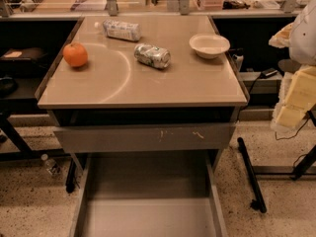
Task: Place 7up can into middle drawer
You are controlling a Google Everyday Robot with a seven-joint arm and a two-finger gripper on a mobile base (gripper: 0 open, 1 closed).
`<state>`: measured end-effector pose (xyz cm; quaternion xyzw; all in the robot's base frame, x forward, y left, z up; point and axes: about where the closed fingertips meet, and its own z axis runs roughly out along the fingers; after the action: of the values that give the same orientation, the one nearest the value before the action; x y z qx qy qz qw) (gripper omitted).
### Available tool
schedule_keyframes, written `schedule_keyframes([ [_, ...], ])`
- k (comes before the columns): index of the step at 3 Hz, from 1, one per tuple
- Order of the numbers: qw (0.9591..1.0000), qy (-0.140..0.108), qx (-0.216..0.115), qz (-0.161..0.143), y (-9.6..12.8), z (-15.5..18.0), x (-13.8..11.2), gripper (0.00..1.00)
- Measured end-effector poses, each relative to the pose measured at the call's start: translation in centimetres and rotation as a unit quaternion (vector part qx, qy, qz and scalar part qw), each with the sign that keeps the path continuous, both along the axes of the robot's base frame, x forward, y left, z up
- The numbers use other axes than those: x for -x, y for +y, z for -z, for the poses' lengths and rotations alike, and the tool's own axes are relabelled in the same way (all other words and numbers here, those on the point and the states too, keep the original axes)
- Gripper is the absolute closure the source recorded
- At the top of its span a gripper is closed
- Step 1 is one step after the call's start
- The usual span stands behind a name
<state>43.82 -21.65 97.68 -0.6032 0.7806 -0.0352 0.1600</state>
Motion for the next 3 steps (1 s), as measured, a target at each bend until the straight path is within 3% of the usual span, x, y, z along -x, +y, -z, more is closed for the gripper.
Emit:
schedule_keyframes([
  [2,0.9998,-0.015,-0.005,-0.009,1.3,0.5,-1.7,0.00],
  [3,0.9975,-0.042,-0.030,-0.048,4.2,0.8,-4.6,0.00],
])
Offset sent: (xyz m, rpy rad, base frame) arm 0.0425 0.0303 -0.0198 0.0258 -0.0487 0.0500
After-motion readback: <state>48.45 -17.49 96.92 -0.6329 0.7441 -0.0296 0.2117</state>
